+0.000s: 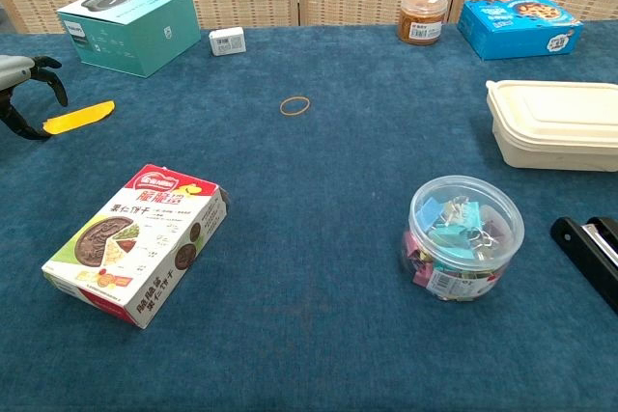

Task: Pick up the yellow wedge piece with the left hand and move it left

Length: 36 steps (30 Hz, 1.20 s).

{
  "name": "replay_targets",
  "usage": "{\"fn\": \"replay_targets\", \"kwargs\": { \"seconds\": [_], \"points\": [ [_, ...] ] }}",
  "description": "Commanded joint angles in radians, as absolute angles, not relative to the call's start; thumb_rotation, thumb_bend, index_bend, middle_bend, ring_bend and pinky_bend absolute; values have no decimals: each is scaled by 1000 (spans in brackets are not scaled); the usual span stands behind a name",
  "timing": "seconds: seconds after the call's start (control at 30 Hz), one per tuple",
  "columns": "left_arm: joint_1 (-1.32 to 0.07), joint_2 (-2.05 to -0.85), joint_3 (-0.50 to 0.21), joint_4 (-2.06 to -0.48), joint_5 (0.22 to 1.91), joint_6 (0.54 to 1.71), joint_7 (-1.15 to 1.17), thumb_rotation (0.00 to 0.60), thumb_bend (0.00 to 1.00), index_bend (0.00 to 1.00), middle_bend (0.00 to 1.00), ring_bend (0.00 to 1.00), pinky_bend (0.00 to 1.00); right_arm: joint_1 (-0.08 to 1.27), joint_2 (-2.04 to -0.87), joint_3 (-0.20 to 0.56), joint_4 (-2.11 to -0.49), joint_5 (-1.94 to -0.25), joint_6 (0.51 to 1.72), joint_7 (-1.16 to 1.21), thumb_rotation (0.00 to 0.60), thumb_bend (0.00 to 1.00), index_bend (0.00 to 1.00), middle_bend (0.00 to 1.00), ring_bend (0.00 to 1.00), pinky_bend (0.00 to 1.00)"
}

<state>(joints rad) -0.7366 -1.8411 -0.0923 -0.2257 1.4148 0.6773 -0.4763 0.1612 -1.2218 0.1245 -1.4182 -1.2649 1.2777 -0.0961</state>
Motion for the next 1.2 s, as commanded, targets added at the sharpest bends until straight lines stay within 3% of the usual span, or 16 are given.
{"fn": "replay_targets", "kwargs": {
  "seconds": [0.03,0.17,0.97,1.2],
  "points": [
    [-737,-1841,-93,-225,1414,673,-474,600,332,391,0,0,0,162,-1222,124,-1417,-1264,1277,-96,600,0,0,0,0,0],
    [-738,-1841,-94,-225,1412,669,-473,600,384,395,0,0,0,162,-1222,124,-1416,-1264,1275,-96,600,0,0,0,0,0],
    [-739,-1848,-89,-224,1416,660,-457,600,402,584,0,0,0,161,-1216,123,-1420,-1264,1274,-82,600,0,0,0,0,0],
    [-740,-1849,-92,-216,1411,649,-450,600,408,594,0,0,0,162,-1216,123,-1420,-1263,1272,-82,600,0,0,0,0,0]
  ]
}}
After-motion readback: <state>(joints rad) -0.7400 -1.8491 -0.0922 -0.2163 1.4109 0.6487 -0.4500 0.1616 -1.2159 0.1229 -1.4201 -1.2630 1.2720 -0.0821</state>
